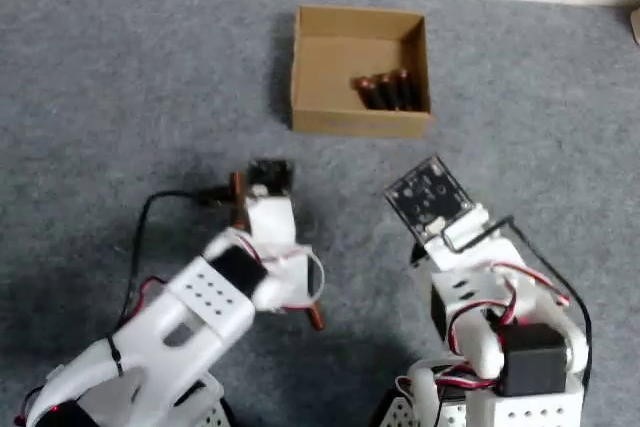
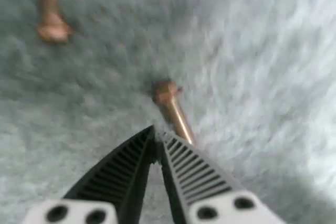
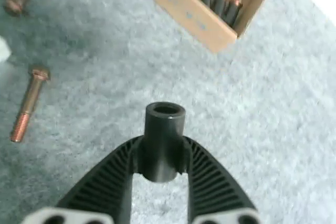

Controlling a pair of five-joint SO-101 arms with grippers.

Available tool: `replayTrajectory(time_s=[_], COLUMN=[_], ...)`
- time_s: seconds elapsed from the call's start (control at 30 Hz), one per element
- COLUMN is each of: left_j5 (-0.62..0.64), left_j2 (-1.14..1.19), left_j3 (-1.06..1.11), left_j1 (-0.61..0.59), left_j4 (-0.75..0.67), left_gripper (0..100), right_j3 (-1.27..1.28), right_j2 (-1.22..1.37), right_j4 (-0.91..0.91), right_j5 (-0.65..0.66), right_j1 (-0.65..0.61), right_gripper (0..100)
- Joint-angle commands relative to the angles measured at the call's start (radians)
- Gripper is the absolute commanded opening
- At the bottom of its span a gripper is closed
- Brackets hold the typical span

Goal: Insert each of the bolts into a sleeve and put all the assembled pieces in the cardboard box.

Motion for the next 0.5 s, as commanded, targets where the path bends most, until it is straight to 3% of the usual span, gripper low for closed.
replayTrajectory(time_s=[0.0, 0.1, 0.33, 0.47], left_j5=[0.018, 0.087, 0.097, 0.098], left_j2=[-0.005, -0.005, -0.005, -0.005], left_j3=[0.051, 0.062, 0.064, 0.061], left_j1=[0.036, 0.035, 0.124, 0.179], left_j4=[-0.077, -0.081, -0.086, -0.089], left_gripper=[1, 3, 26, 27], right_j3=[0.071, 0.133, 0.17, 0.171], right_j2=[-0.068, -0.111, -0.174, -0.177], right_j4=[0.004, 0.004, 0.01, 0.012], right_j5=[-0.006, -0.006, -0.006, -0.006], right_j1=[0.047, 0.059, 0.059, 0.059], right_gripper=[0.5, 0.5, 0.5, 0.5])
